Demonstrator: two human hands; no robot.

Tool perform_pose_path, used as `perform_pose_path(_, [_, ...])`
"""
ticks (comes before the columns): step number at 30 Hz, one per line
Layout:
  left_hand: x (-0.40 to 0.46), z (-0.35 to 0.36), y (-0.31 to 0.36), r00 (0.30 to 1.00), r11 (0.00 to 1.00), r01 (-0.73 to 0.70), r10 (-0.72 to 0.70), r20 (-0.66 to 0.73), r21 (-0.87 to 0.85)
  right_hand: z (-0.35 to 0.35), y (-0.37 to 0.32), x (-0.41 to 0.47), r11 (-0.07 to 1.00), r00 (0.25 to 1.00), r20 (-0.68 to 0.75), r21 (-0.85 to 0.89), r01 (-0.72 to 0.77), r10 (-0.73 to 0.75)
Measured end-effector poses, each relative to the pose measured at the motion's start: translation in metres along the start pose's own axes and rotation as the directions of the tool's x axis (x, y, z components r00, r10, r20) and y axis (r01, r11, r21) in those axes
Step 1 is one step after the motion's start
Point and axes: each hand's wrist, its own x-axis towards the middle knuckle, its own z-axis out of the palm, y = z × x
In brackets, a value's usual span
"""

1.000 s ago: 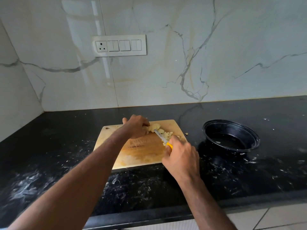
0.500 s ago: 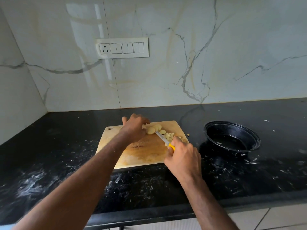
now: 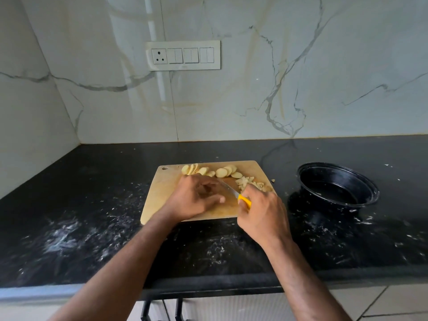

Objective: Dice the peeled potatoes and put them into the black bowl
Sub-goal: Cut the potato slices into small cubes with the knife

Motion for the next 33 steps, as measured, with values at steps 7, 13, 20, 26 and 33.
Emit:
perform_pose_path(7, [-0.003, -0.003, -0.018, 0.999, 0.992, 0.035, -0.038, 0.017, 0.121, -0.004, -0.005, -0.003, 0.999, 1.000, 0.001, 0.028, 0.031, -0.031])
perform_pose_path(13, [0.001, 0.002, -0.015, 0.992, 0.956, 0.124, -0.128, -0.002, 0.267, -0.006, -0.011, -0.004, 1.000, 1.000, 0.025, 0.015, 0.017, -0.017])
perform_pose_path(20, [0.001, 0.002, -0.020, 0.981, 0.960, 0.190, -0.177, -0.078, 0.205, 0.001, -0.032, -0.017, 0.996, 0.996, 0.056, 0.060, -0.072, 0.069])
perform_pose_path(26, [0.000, 0.001, -0.019, 0.991, 0.976, 0.126, -0.115, -0.069, 0.178, 0.003, -0.032, -0.018, 1.000, 0.998, 0.052, 0.012, -0.026, 0.025])
perform_pose_path(33, [0.000, 0.001, -0.015, 0.987, 0.982, 0.147, -0.139, -0.077, 0.120, -0.001, -0.037, -0.021, 1.000, 0.996, 0.084, -0.012, 0.006, -0.005])
